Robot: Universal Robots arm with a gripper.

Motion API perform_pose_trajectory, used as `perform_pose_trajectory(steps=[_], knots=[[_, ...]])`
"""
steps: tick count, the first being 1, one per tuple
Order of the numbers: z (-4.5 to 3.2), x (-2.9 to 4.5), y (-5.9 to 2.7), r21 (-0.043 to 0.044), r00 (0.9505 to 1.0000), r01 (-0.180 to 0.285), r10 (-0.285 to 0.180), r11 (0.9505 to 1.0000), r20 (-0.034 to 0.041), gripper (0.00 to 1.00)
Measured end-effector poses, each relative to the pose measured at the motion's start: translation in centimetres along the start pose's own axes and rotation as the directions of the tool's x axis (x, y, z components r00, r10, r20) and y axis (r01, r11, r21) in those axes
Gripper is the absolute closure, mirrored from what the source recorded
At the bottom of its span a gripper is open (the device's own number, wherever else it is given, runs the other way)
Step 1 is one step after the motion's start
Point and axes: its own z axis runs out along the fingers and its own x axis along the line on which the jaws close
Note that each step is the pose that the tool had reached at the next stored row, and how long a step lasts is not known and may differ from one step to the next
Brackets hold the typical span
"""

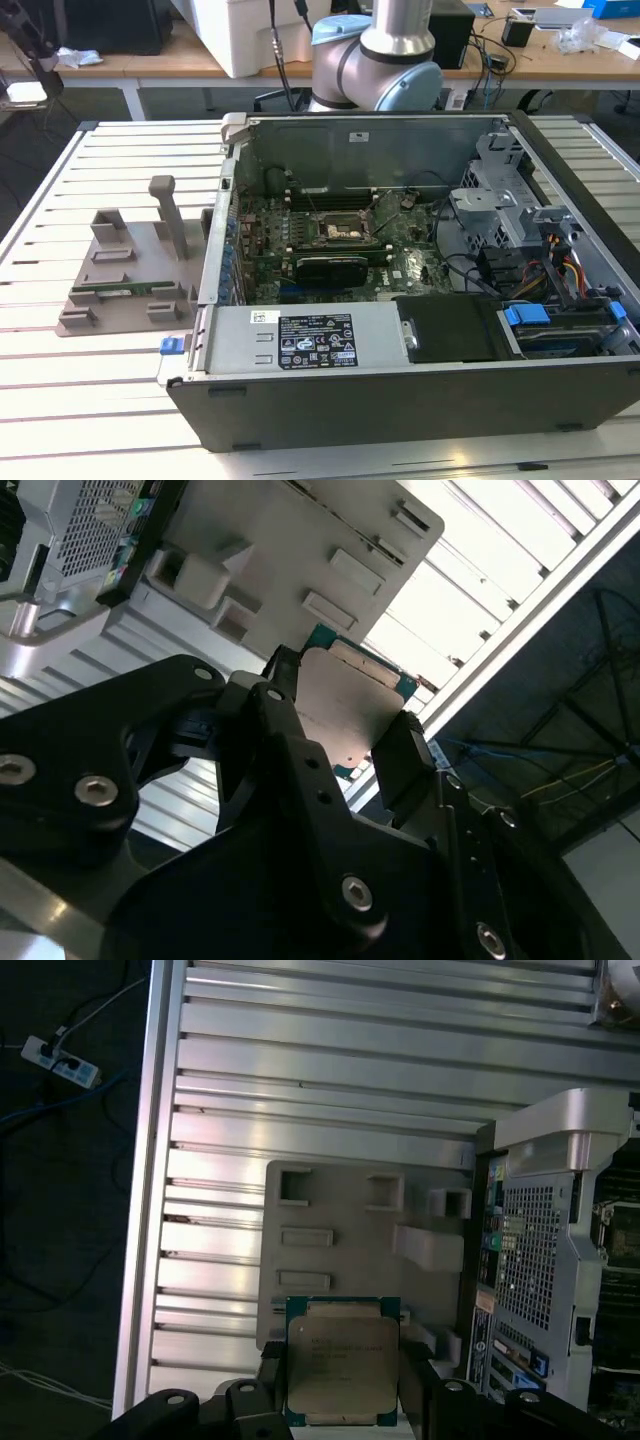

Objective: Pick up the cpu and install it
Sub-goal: 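Pick up the cpu and move it towards the insertion slot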

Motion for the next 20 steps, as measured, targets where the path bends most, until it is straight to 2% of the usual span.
perform_pose_trajectory(steps=[3, 5, 8, 10, 12, 14, 18, 20], knots=[[0.15, -1.23, -0.12, -0.0001, 1.0000, 0.000, 0.000, 1.0000, -0.0013, 0.45], [0.23, -2.46, -0.23, -0.0001, 1.0000, 0.000, 0.000, 1.0000, -0.0018, 0.45], [0.34, -4.70, -0.45, -0.0002, 1.0000, 0.000, 0.000, 1.0000, -0.0025, 0.45], [0.38, -5.84, -0.55, -0.0002, 1.0000, 0.000, 0.000, 1.0000, -0.0031, 0.45], [0.42, -6.69, -0.64, -0.0003, 1.0000, 0.000, 0.000, 1.0000, -0.0030, 0.45], [0.46, -8.01, -0.76, -0.0002, 1.0000, 0.000, 0.000, 1.0000, -0.0033, 0.45], [0.50, -9.49, -0.90, -0.0003, 1.0000, 0.000, 0.000, 1.0000, -0.0033, 0.45], [0.56, -10.79, -1.02, -0.0003, 1.0000, 0.000, 0.000, 1.0000, -0.0043, 0.45]])
